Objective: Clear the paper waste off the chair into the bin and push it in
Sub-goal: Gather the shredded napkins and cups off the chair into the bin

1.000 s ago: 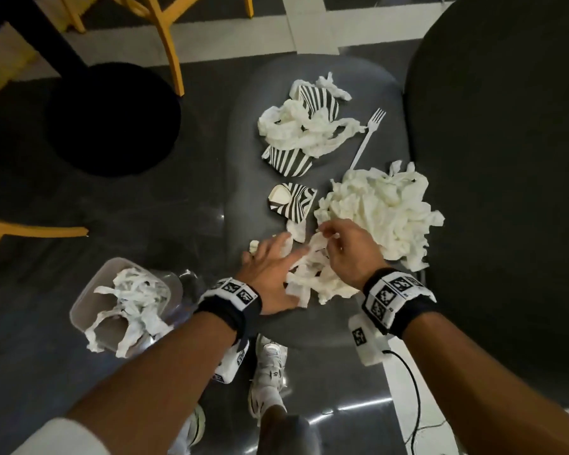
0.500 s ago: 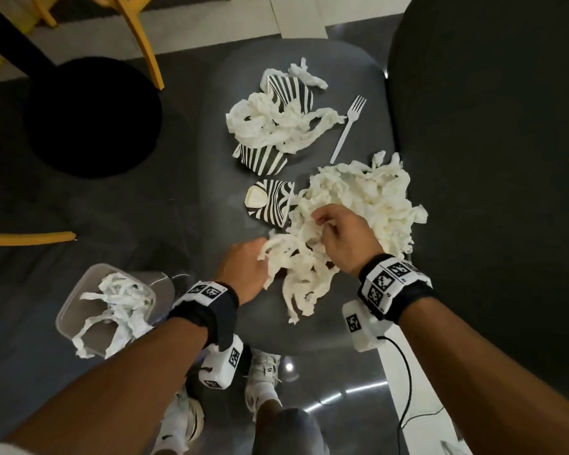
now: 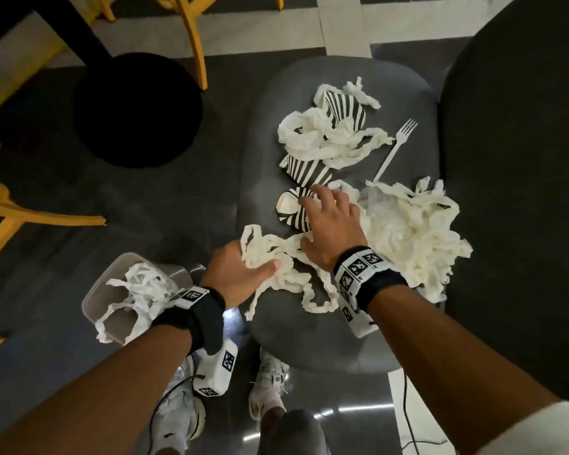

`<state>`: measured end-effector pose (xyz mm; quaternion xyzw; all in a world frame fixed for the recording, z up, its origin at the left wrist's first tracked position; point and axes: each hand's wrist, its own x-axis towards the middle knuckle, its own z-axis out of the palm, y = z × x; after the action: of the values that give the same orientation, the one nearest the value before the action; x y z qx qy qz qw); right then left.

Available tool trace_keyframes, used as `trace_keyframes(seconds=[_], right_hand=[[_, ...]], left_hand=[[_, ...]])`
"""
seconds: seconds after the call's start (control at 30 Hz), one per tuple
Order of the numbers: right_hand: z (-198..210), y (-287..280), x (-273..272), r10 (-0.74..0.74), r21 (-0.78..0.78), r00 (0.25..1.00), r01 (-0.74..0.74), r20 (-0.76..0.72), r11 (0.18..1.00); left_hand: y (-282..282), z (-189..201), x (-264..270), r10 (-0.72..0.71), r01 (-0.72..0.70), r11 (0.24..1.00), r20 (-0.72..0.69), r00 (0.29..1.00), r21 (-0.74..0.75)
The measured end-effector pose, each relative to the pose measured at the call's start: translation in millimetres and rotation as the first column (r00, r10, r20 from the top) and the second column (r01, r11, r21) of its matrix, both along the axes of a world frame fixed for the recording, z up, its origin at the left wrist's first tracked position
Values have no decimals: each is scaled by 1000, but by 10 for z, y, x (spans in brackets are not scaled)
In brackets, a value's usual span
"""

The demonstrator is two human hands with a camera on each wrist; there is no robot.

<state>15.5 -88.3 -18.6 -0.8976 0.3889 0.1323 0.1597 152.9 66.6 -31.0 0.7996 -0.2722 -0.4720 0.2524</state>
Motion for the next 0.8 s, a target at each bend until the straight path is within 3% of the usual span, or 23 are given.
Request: trace_keyframes(seconds=[0.13, 0.23, 0.3, 0.4, 0.5, 0.6, 0.8], right_hand=[[-40, -45, -38, -98, 15, 983, 102, -155, 995], [-31, -65, -120, -209, 45, 961, 221, -179, 974], [1, -70, -190, -161, 78, 964, 181, -212, 980], [137, -38, -259, -134, 66, 983, 143, -123, 988], [223, -30, -307, -213, 39, 977, 214, -9, 976], [256, -126, -376, -303, 138, 950, 291, 71, 947], [212, -39, -422, -63, 319, 998, 65, -15, 946]], left_hand=[[-4, -52, -76, -161, 162, 987, 192, 968, 15], [-46, -56, -153, -220, 212, 975, 218, 951, 62], [-67, -59, -196, -241, 235, 971, 199, 950, 53], [-100, -50, -270, -277, 281, 960, 158, 948, -8], [-131, -106, -306, -456, 434, 890, 261, 851, 139], [-133, -174, -312, -561, 504, 828, 336, 756, 248], [-66, -223, -269, -464, 443, 885, 361, 809, 144]])
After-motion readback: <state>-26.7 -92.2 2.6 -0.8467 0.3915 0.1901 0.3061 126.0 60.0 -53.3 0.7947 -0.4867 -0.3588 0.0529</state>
